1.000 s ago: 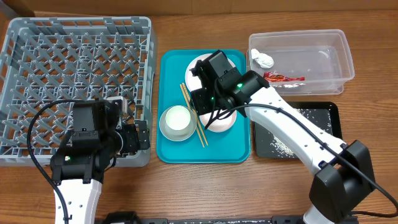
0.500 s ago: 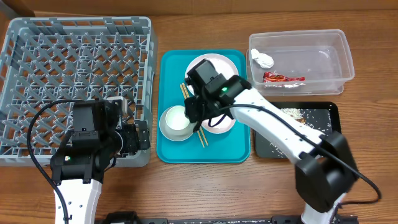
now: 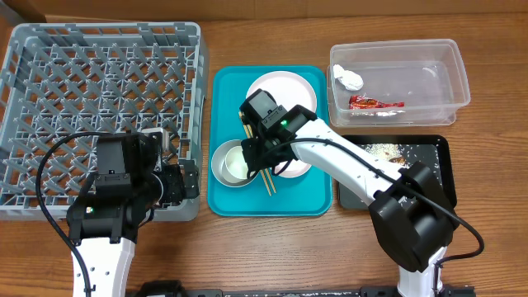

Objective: Sort waste into correct bins and load items into the dishwasher
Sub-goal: 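Set the empty pink bowl back on the teal tray, then lift the white cup off the saucer with the right gripper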

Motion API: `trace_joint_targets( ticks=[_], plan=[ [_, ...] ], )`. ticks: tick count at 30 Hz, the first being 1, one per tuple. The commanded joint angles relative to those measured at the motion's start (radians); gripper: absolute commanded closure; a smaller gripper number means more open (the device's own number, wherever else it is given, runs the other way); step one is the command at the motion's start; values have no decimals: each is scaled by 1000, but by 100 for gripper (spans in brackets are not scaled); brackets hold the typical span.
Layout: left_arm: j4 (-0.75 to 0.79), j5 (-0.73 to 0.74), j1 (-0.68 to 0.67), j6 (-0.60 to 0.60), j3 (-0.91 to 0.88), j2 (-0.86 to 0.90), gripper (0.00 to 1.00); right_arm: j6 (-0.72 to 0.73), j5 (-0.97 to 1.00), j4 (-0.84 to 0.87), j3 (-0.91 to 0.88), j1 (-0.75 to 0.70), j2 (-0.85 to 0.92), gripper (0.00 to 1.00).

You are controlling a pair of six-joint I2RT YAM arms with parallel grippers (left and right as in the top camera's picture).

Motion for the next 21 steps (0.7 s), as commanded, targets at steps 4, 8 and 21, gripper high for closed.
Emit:
trace_joint_targets(
  ticks=[4, 8, 21],
  plan=[
    [5, -6, 4, -6, 27, -1, 0, -25, 3, -59, 84, -50, -104, 96],
    [5, -5, 4, -7, 27, -1, 0, -28, 2, -89, 127, -98, -185, 96],
    [159, 399, 4, 29, 27, 23, 0, -28, -337, -174, 114, -326, -286, 96]
  ],
)
